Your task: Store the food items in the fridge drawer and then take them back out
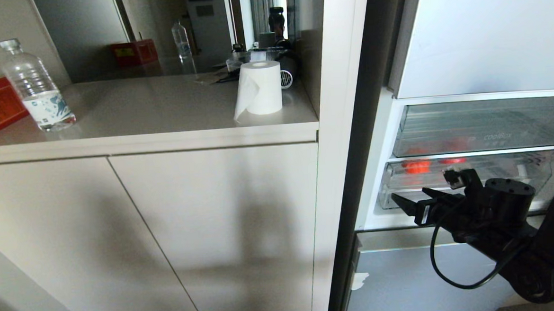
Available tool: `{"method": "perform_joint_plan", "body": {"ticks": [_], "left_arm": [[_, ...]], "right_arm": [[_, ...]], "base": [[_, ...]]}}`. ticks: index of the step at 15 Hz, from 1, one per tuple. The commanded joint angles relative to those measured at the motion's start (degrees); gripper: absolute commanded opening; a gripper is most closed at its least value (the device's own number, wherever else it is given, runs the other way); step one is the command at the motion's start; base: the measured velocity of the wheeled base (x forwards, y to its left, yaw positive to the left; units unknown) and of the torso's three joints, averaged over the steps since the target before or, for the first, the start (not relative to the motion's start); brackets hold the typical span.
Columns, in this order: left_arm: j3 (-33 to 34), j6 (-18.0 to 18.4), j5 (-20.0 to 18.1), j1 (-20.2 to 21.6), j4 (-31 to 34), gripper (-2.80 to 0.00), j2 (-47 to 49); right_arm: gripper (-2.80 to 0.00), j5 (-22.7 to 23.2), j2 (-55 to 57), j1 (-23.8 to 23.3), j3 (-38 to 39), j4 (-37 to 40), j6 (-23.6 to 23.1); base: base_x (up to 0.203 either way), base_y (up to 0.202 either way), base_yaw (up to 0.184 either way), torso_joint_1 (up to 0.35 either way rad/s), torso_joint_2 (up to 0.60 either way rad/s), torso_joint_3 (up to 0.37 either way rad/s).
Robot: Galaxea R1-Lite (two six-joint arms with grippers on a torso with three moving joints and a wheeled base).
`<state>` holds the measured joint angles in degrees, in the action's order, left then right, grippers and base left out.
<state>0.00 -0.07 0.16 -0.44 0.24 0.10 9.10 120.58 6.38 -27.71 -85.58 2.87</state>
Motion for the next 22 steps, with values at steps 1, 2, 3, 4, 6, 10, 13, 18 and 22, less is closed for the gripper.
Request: {"method": "perform_joint_plan", "body": {"ticks": [1,2,3,4,6,10,13,18,22], "left_arm": [[0.00,-0.01,0.02,0.00,0.02,-2.80,0.08],[0.00,-0.01,0.02,0.00,0.02,-2.80,0.08],[0.00,-0.01,0.02,0.00,0.02,-2.80,-0.01],[0.00,-0.01,0.02,0.00,0.02,-2.80,0.08],[0.00,-0.01,0.02,0.00,0.02,-2.80,0.05],[0.00,-0.01,0.02,0.00,0.02,-2.80,0.02],[0.00,-0.01,0.02,0.00,0.02,-2.80,0.03],[0.00,-0.01,0.02,0.00,0.02,-2.80,0.05],[0.00,-0.01,0.02,0.00,0.02,-2.80,0.03]], "right_arm": [[0.00,-0.43,1.25,0.84,-0.64,-0.55,0.03],[0.00,-1.51,1.71,1.27,-1.44,-0.51,-0.01],[0.00,-3.23,2.46,1.52,-2.62,-0.55,-0.15],[0.00,-4.92,2.92,1.95,-3.84,-0.55,-0.22],[0.00,-6.30,3.42,2.14,-5.62,-0.36,-0.23],[0.00,-6.38,3.78,2.32,-7.38,-0.24,-0.15],[0.00,-6.76,4.42,3.02,-9.22,-0.10,-0.06],[0.00,-7.96,5.19,3.91,-10.69,-0.03,-0.06],[-2.80,-8.21,5.20,6.35,-10.78,0.06,-0.06]], "base": [[0.000,0.000,0.000,0.000,0.00,0.000],[0.000,0.000,0.000,0.000,0.00,0.000],[0.000,0.000,0.000,0.000,0.00,0.000],[0.000,0.000,0.000,0.000,0.00,0.000],[0.000,0.000,0.000,0.000,0.00,0.000],[0.000,0.000,0.000,0.000,0.00,0.000],[0.000,0.000,0.000,0.000,0.00,0.000],[0.000,0.000,0.000,0.000,0.00,0.000],[0.000,0.000,0.000,0.000,0.00,0.000]]}}
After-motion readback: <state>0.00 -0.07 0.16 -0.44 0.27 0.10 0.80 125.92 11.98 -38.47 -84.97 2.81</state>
